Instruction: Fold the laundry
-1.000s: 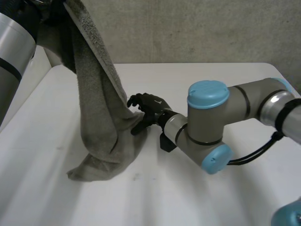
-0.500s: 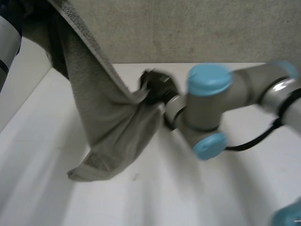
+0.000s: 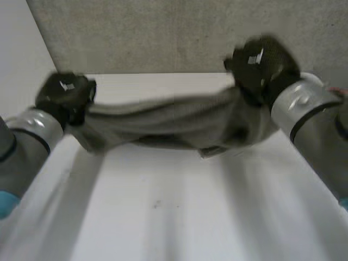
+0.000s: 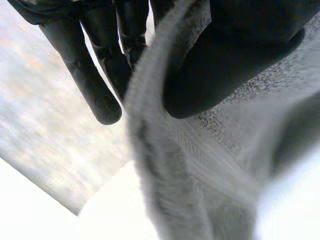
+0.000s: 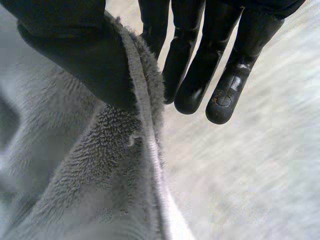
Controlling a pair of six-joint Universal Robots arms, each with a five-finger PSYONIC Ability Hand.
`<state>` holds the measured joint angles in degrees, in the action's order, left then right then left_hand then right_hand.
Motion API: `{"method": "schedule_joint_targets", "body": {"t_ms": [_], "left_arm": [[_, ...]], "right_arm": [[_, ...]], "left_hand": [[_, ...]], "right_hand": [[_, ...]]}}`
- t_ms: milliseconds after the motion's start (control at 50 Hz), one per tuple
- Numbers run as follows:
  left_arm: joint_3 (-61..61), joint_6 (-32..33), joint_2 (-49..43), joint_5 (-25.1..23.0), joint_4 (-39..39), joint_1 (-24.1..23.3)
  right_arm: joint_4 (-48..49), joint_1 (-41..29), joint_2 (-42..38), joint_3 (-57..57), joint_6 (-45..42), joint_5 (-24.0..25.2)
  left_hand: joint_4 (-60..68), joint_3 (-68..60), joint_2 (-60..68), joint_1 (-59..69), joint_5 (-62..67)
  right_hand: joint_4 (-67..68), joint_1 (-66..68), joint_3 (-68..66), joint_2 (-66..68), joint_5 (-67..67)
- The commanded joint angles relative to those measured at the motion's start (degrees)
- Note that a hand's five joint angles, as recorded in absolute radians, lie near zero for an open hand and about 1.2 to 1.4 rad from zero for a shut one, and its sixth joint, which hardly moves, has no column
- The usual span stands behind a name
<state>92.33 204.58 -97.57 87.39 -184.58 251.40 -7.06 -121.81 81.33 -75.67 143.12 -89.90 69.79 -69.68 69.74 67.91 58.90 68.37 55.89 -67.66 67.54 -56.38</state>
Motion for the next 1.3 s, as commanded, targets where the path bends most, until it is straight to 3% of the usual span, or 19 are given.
{"method": "schedule_joint_targets", "body": {"t_ms": [20, 100, 280, 340, 420, 440, 460, 500, 520, 560, 680, 840, 940, 1080, 1140, 1220, 1260, 1280, 1300], "left_arm": [[1.71, 5.81, -4.54, -2.4, 7.37, -0.12], [1.36, 12.41, -9.82, -2.93, 10.64, -0.12], [-7.52, 13.92, -18.27, -3.19, 5.64, -1.18], [-15.43, 13.65, -20.47, -2.84, -0.08, -1.53], [-28.84, 12.16, -21.43, -2.49, -12.6, -1.53], [-32.36, 11.03, -21.26, -2.14, -19.08, -1.53], [-32.39, 11.01, -21.26, -2.14, -19.15, -1.53], [-34.5, 7.17, -19.68, -1.27, -32.44, -1.18], [-34.5, 7.15, -19.67, -1.26, -32.51, -1.18], [-34.07, 3.47, -17.31, 0.75, -40.83, -0.48], [-28.96, 1.43, -15.72, 1.03, -36.64, 0.23], [-13.23, 1.43, -15.1, -2.58, -29.08, 2.51], [0.36, 1.78, -16.33, -7.84, -29.78, 3.22], [6.19, 4.51, -21.34, -8.64, -28.82, 3.83], [7.68, 7.66, -21.52, -8.56, -27.86, 4.53], [9.61, 10.48, -20.12, -8.73, -26.62, 6.82], [10.32, 10.75, -18.55, -8.82, -26.45, 7.08], [10.32, 10.75, -18.53, -8.82, -26.44, 7.08], [11.11, 10.58, -17.05, -8.99, -26.44, 7.17]], "right_arm": [[-19.19, -0.35, -9.95, 0.35, -6.88, -1.59], [-21.85, -0.27, -13.48, 0.43, -9.44, -0.98], [-11.13, -0.09, -24.64, 11.33, -9.97, -1.59], [-5.42, 0.0, -27.02, 18.98, -9.97, -2.56], [12.61, 0.09, -28.08, 30.2, -10.49, -5.46], [21.04, 0.17, -27.29, 30.75, -10.58, -5.55], [21.13, 0.17, -27.28, 30.76, -10.58, -5.55], [37.39, 0.26, -23.44, 28.22, -10.41, -5.03], [37.47, 0.26, -23.41, 28.21, -10.41, -5.02], [48.06, 0.44, -20.18, 23.22, -10.5, -4.41], [44.68, 1.05, -17.52, 16.96, -10.41, -0.72], [30.27, 1.32, -16.82, 7.46, -9.97, 5.35], [22.55, 3.16, -19.62, 0.01, -9.79, 12.36], [16.29, 3.6, -26.4, -2.29, -8.39, 13.87], [14.89, 4.39, -28.16, -2.2, -5.31, 13.79], [14.45, 6.5, -27.98, -2.82, 6.03, 13.7], [14.45, 8.07, -27.2, -3.26, 14.59, 13.09], [14.45, 8.08, -27.19, -3.26, 14.64, 13.08], [14.36, 8.87, -26.67, -3.69, 18.99, 12.56]], "left_hand": [[10.21, -10.32, 10.26, 12.09, 11.1], [10.21, -10.32, 10.26, 12.09, 11.1], [10.21, -10.32, 10.26, 12.09, 11.1], [10.21, -10.32, 10.26, 12.09, 11.1], [10.21, -10.32, 10.26, 12.09, 11.1], [10.21, -10.32, 10.26, 12.09, 11.1], [10.21, -10.32, 10.26, 12.09, 11.1], [10.21, -10.32, 10.26, 12.09, 11.1], [10.21, -10.32, 10.26, 12.09, 11.1], [10.21, -10.32, 10.26, 12.09, 11.1], [10.21, -10.32, 10.26, 12.09, 11.1], [10.21, -10.32, 10.26, 12.09, 11.1], [10.21, -10.32, 10.26, 12.09, 11.1], [10.21, -10.32, 10.26, 12.09, 11.1], [10.21, -10.32, 10.26, 12.09, 11.1], [10.21, -10.32, 10.26, 12.09, 11.1], [10.21, -10.32, 10.26, 12.09, 11.1], [10.21, -10.32, 10.26, 12.09, 11.1], [10.21, -10.32, 10.26, 12.09, 11.1]], "right_hand": [[11.63, 24.11, -12.34, 12.46, -13.62], [11.63, 24.11, -12.34, 12.46, -13.62], [11.63, 24.11, -12.34, 12.46, -13.62], [11.63, 24.11, -12.34, 12.46, -13.62], [11.63, 24.11, -12.34, 12.46, -13.62], [11.63, 24.11, -12.34, 12.46, -13.62], [11.63, 24.11, -12.34, 12.46, -13.62], [11.63, 24.11, -12.34, 12.46, -13.62], [11.63, 24.11, -12.34, 12.46, -13.62], [11.63, 24.11, -12.34, 12.46, -13.62], [11.63, 24.11, -12.34, 12.46, -13.62], [11.63, 24.11, -12.34, 12.46, -13.62], [11.63, 24.11, -12.34, 12.46, -13.62], [11.63, 24.11, -12.34, 12.46, -13.62], [11.63, 24.11, -12.34, 12.46, -13.62], [11.18, 23.67, -11.9, 12.01, -13.18], [-1.17, 11.32, 0.46, -0.34, -0.83], [-1.27, 11.22, 0.55, -0.43, -0.73], [-14.59, -2.1, 13.87, -13.76, 12.59]]}}
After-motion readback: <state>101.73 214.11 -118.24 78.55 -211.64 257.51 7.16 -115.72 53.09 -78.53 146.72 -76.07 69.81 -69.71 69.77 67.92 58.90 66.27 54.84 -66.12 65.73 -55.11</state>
